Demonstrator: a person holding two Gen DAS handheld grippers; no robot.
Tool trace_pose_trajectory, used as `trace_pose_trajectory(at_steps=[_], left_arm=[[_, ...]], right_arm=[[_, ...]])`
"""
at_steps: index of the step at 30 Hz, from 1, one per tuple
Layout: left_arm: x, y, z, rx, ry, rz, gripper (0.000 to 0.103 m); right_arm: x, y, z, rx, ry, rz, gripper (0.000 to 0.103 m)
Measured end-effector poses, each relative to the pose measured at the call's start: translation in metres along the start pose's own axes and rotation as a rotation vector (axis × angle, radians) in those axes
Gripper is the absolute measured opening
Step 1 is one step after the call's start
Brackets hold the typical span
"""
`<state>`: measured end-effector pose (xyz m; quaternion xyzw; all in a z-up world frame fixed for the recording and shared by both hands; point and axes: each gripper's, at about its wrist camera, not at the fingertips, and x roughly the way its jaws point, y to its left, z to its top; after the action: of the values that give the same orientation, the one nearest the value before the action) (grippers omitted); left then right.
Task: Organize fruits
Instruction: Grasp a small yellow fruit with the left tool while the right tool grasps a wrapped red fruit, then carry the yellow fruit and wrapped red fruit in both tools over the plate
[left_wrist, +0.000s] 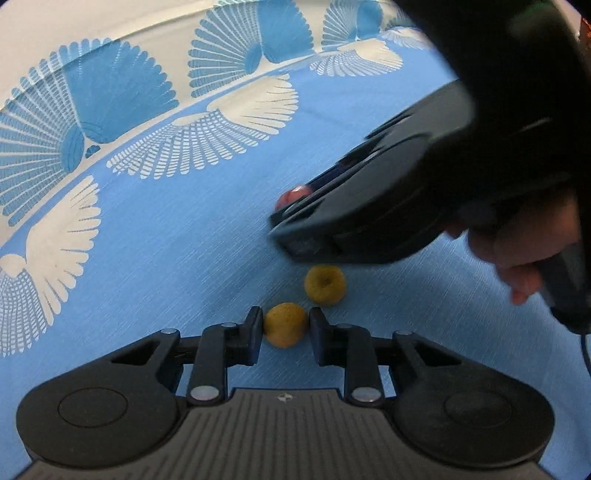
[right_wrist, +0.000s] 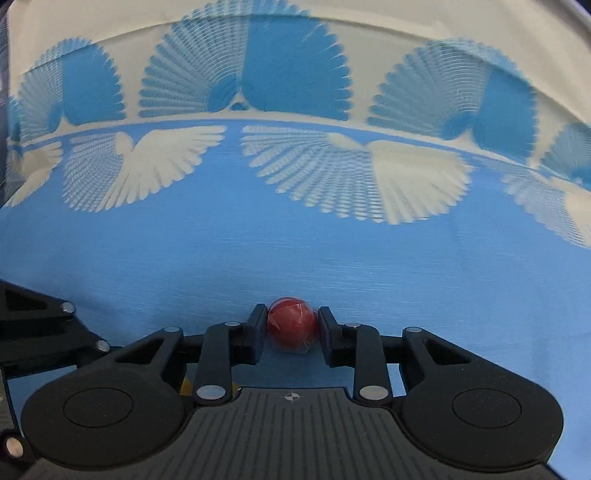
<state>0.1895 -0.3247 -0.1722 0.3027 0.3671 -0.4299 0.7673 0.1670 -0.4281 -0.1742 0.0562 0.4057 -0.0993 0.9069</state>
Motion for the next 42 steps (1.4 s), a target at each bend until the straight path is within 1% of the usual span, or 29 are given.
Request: trace_pose_trajectory(at_steps=[2, 4, 6, 9, 11, 13, 14, 16, 17, 19, 22, 25, 28, 34, 39, 42], left_arm=[[-0.009, 0.002, -0.003, -0.023, -0.009, 0.020, 0.029], [-0.025, 0.005, -0.008, -0.053, -0.028, 0.029, 0.029], [-0.049, 0.008, -0.016, -0.106, -0.036, 0.032, 0.029], [-0.088, 0.009, -0.033, -0.189, -0.030, 0.061, 0.029], [-0.116, 0.006, -0.046, -0.233, -0.023, 0.086, 0.029], [-0.144, 0.003, -0.060, -0.271, -0.017, 0.107, 0.029], [-0.160, 0.000, -0.068, -0.285, -0.017, 0.131, 0.029], [-0.191, -0.008, -0.084, -0.290, -0.027, 0.178, 0.029], [-0.206, -0.012, -0.093, -0.300, -0.027, 0.189, 0.029], [-0.233, -0.018, -0.110, -0.354, -0.018, 0.180, 0.029], [-0.262, -0.030, -0.134, -0.418, -0.001, 0.170, 0.029], [-0.286, -0.048, -0.155, -0.427, 0.001, 0.172, 0.029], [-0.303, -0.059, -0.174, -0.452, 0.006, 0.156, 0.029], [-0.330, -0.073, -0.199, -0.490, -0.019, 0.156, 0.029], [-0.359, -0.070, -0.217, -0.515, -0.066, 0.200, 0.029], [-0.374, -0.065, -0.229, -0.538, -0.078, 0.230, 0.029]], right_arm=[[-0.014, -0.008, -0.002, 0.016, -0.029, -0.050, 0.031], [-0.039, -0.021, -0.006, 0.061, -0.066, -0.101, 0.031], [-0.066, -0.032, -0.013, 0.111, -0.086, -0.118, 0.031], [-0.113, -0.038, -0.034, 0.146, -0.099, -0.108, 0.031], [-0.144, -0.034, -0.052, 0.146, -0.107, -0.101, 0.031], [-0.173, -0.023, -0.070, 0.135, -0.113, -0.095, 0.031], [-0.188, -0.017, -0.080, 0.133, -0.117, -0.086, 0.031], [-0.216, -0.002, -0.098, 0.136, -0.120, -0.060, 0.031], [-0.227, 0.005, -0.105, 0.140, -0.119, -0.046, 0.031], [-0.251, 0.019, -0.122, 0.159, -0.123, -0.008, 0.031], [-0.278, 0.045, -0.136, 0.159, -0.128, 0.046, 0.031], [-0.297, 0.070, -0.144, 0.116, -0.128, 0.086, 0.031], [-0.311, 0.090, -0.149, 0.075, -0.135, 0.106, 0.031], [-0.336, 0.121, -0.158, 0.008, -0.143, 0.148, 0.031], [-0.347, 0.148, -0.170, -0.037, -0.128, 0.191, 0.031], [-0.348, 0.166, -0.176, -0.071, -0.114, 0.220, 0.031]])
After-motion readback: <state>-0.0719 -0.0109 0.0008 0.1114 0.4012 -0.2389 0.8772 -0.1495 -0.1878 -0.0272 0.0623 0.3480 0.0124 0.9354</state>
